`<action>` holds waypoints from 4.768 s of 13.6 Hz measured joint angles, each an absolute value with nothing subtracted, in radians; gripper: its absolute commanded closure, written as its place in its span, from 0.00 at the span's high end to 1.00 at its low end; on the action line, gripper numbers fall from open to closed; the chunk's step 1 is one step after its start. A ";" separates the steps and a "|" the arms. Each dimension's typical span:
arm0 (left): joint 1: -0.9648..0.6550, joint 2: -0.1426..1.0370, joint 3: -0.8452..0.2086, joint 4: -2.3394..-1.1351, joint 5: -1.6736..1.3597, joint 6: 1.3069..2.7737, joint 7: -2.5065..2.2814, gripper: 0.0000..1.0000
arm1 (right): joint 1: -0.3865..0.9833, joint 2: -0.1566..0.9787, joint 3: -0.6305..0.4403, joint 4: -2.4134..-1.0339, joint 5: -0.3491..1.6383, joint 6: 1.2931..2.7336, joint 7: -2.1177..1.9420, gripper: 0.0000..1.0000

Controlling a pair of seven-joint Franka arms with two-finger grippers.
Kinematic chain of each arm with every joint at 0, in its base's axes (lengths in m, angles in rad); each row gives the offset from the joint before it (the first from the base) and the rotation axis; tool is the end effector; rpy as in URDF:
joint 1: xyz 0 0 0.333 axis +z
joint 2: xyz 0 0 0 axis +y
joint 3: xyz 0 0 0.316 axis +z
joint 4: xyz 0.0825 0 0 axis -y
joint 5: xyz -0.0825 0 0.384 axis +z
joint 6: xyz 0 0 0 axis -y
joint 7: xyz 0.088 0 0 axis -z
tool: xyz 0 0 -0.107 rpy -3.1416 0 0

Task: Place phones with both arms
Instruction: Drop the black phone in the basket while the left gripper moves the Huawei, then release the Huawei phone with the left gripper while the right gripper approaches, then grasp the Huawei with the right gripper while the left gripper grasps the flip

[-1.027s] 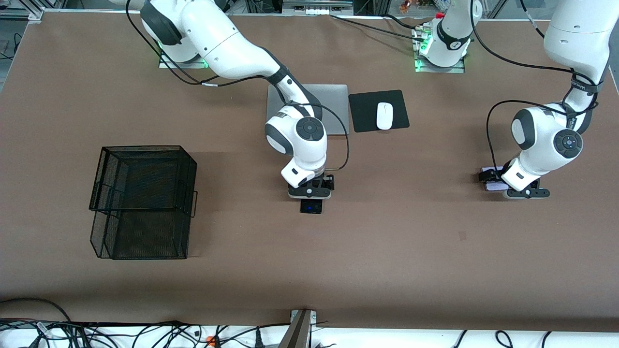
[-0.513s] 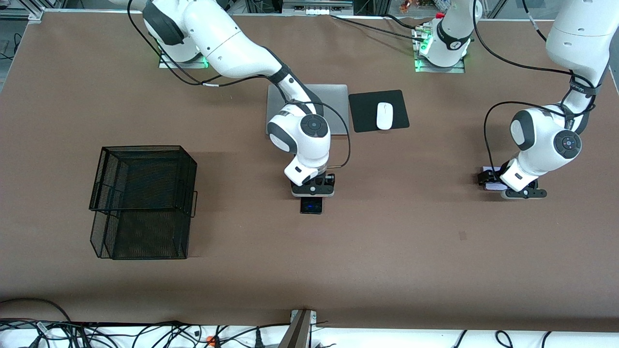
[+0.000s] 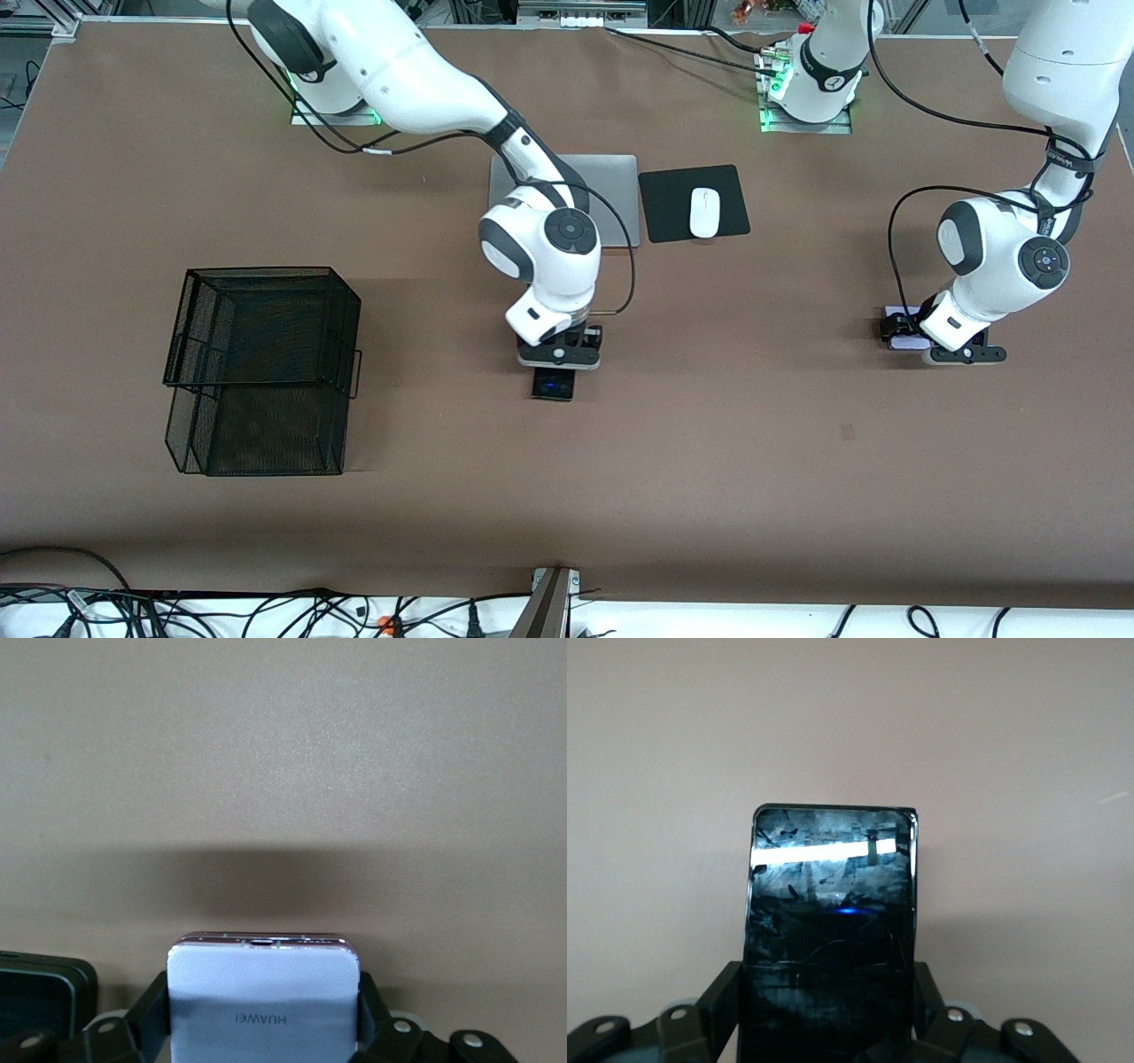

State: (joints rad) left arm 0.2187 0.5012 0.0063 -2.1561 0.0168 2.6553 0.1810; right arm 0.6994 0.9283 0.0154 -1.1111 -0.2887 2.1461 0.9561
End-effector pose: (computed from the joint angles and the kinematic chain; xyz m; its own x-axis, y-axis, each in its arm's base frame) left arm 0.5496 0.1254 0.1619 0.9996 0.0284 -0.0040 0.0283 -0.9995 -0.0103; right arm 0.6009 0.5005 0.2609 0.9642 -0.0914 0.2488 -0.1114 -0.9915 0.0675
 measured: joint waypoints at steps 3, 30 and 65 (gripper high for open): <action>0.218 0.505 0.000 -2.140 0.017 2.624 0.157 0.00 | 0.576 0.737 0.012 -1.120 -0.211 1.929 0.767 0.00; -0.766 1.010 0.056 -1.141 -0.097 2.170 -0.724 0.00 | 0.186 0.309 -0.286 -1.954 0.155 2.173 -0.224 0.01; -0.115 0.587 0.174 -1.544 0.187 1.832 0.149 1.00 | 0.841 0.940 -0.229 -1.131 0.164 2.220 0.559 0.99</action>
